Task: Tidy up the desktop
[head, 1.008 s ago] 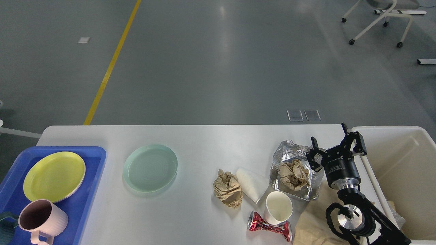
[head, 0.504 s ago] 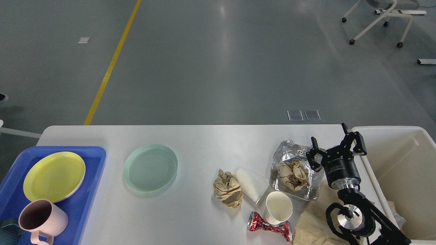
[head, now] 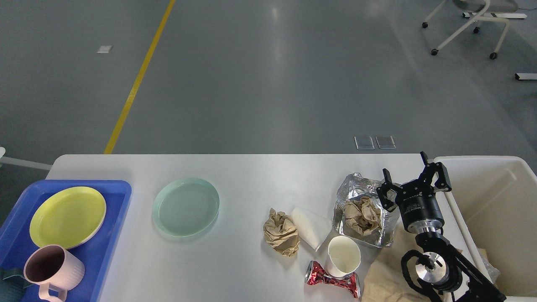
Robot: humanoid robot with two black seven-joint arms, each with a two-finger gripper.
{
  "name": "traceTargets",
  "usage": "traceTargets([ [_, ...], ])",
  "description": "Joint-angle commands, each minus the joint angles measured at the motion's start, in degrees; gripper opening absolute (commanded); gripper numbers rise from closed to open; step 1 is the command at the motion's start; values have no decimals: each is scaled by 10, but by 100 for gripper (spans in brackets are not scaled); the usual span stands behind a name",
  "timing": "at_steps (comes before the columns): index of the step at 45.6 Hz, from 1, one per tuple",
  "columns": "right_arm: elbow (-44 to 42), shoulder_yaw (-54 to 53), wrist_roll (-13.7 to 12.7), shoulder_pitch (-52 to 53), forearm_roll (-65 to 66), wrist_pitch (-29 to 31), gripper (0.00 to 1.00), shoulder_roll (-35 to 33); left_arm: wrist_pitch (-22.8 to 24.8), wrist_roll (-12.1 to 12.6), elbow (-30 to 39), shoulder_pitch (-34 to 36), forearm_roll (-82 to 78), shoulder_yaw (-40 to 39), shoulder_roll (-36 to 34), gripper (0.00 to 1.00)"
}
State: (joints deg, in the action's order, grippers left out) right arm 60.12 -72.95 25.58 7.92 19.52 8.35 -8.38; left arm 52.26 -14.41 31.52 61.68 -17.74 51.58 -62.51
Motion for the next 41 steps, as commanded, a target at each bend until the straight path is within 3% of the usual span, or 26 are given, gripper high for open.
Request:
traceTargets([
  [1, 0, 0, 0, 1, 0, 0, 100, 0, 24, 2, 6, 139, 11, 133, 36, 96],
  [8, 1, 0, 0, 0, 0, 0, 100, -1, 27, 4, 45, 303, 12, 256, 87, 96],
  [18, 0, 0, 0, 0, 0, 0, 100, -1, 27, 4, 150, 486, 42, 358, 229, 96],
  [30, 0, 0, 0, 0, 0, 0, 100, -1, 27, 11, 356, 701, 157, 421, 408, 94],
  [41, 0, 0, 0, 0, 0, 0, 100, -1, 27, 12, 519, 836, 265, 433, 539, 94],
])
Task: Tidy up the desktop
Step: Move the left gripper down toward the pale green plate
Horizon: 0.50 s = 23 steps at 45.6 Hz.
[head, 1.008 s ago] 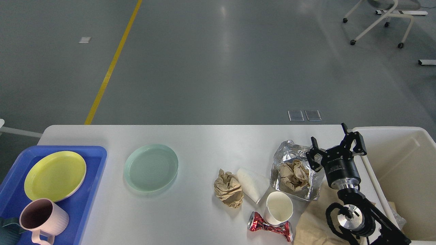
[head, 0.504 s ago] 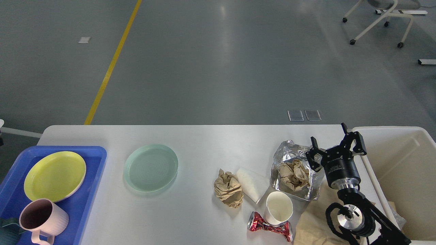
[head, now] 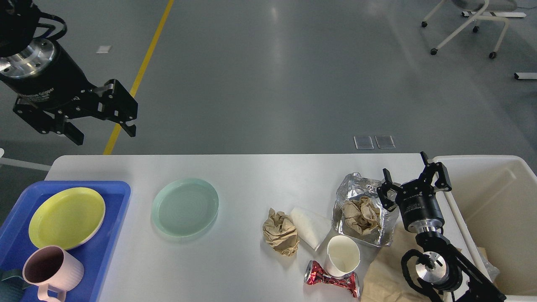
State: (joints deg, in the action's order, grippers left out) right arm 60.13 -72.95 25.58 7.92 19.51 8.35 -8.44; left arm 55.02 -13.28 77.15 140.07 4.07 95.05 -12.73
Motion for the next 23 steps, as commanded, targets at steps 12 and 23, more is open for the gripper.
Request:
traceTargets([
  [12, 0, 0, 0, 1, 0, 0, 100, 0, -3, 6, 190, 159, 99, -17, 82, 90],
  [23, 0, 0, 0, 1, 0, 0, 100, 0, -4, 4, 190, 155, 98, -18, 79, 96],
])
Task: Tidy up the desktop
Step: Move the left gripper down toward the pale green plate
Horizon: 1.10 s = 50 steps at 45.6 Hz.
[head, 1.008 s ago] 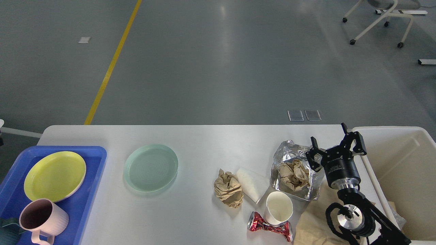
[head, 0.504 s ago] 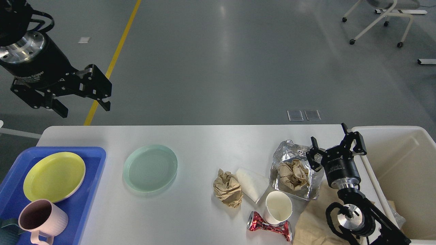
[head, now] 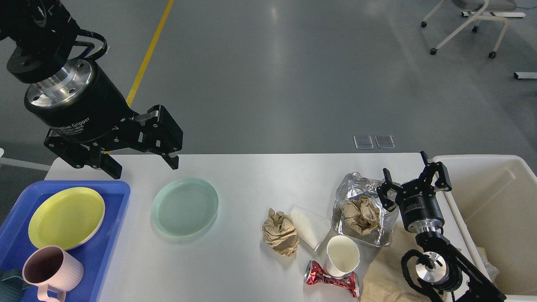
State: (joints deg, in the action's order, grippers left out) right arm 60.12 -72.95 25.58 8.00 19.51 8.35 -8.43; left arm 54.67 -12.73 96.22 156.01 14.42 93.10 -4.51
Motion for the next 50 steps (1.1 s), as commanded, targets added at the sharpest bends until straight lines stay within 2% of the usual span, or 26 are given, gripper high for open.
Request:
traceTargets([
  [1, 0, 0, 0, 0, 0, 0, 100, 0, -1, -1, -1, -7, -5, 1, -2, 96],
  [11, 1, 0, 0, -1, 0, 0, 100, 0, -4, -5, -16, -65, 0, 15, -8, 96],
  [17, 1, 0, 0, -1, 0, 0, 100, 0, -10, 0, -88, -145, 0, 16, -16, 95],
  [18, 1, 0, 0, -1, 0, 0, 100, 0, -23, 2, -104, -181, 0, 17, -16, 94],
  [24, 1, 0, 0, -1, 0, 0, 100, 0, -114, 2, -123, -281, 16, 16, -28, 93],
  [31, 1, 0, 0, -1, 0, 0, 100, 0, -186, 17, -148, -395, 75, 2, -67, 92],
  [38, 1, 0, 0, -1, 0, 0, 100, 0, -277, 59, -183, -485, 127, -42, -95, 91],
  [45, 1, 0, 0, -1, 0, 0, 100, 0, -411, 113, -219, -591, 168, -90, -113, 94],
  [50, 1, 0, 0, -1, 0, 0, 100, 0, -446, 112, -233, -662, 163, -127, -126, 94],
])
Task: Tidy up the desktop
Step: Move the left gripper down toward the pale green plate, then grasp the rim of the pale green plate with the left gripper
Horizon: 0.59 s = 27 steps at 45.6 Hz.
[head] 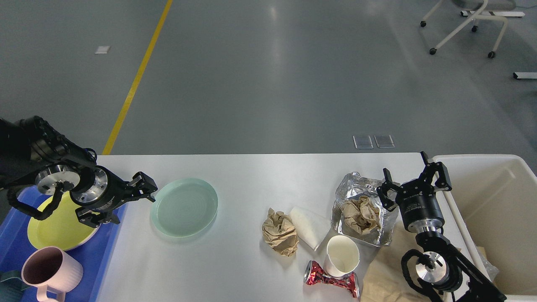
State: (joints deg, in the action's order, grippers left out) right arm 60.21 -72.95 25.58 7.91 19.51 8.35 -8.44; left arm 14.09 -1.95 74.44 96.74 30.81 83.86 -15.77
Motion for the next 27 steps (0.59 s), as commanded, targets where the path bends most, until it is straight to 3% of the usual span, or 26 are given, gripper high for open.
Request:
traceTargets([
  [1, 0, 0, 0, 0, 0, 0, 100, 0, -40, 5, -22, -84, 0, -38, -17, 95],
  [12, 0, 0, 0, 0, 0, 0, 100, 0, -49, 7, -116, -147, -1, -67, -23, 95],
  [27, -1, 0, 0, 0, 0, 0, 100, 1, -85, 14, -225, -246, -29, -173, -6, 94],
])
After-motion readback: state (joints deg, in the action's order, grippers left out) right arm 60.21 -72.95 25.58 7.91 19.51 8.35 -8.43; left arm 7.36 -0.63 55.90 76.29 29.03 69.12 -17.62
